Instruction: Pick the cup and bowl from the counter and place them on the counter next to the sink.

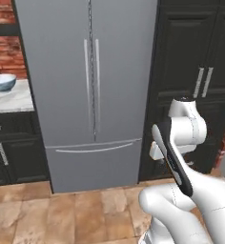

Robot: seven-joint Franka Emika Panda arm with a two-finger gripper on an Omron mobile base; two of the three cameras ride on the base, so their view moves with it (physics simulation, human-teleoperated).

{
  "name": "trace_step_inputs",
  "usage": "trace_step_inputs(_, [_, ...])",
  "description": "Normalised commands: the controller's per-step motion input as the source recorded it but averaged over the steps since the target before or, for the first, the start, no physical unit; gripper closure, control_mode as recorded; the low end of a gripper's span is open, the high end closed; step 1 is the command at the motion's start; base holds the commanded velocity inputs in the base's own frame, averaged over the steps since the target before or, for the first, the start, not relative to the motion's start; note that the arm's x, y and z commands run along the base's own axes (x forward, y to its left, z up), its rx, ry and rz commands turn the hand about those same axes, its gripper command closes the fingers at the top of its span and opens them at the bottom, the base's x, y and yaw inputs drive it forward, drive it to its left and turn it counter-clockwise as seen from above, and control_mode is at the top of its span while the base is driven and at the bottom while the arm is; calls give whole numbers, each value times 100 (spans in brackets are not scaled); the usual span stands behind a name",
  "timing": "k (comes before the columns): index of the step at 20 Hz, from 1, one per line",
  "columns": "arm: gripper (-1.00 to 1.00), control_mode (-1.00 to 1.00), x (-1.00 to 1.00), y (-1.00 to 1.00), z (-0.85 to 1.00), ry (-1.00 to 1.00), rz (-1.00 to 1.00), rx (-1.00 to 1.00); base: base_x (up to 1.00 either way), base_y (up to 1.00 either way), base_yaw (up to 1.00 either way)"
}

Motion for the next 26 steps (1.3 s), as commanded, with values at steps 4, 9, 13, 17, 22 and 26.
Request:
trace_step_inputs(4, [-100,100,0,0,0,0,0,0,94,66,-9])
trace_step_inputs(9, [-100,100,0,0,0,0,0,0,60,100,-21])
trace_step_inputs(13, [-100,100,0,0,0,0,0,0,56,100,-22])
trace_step_inputs(17, [-100,100,0,0,0,0,0,0,39,100,-16])
trace_step_inputs(22, [-100,100,0,0,0,0,0,0,12,100,-4])
trace_step_inputs(26, [-100,100,0,0,0,0,0,0,0,86,2])
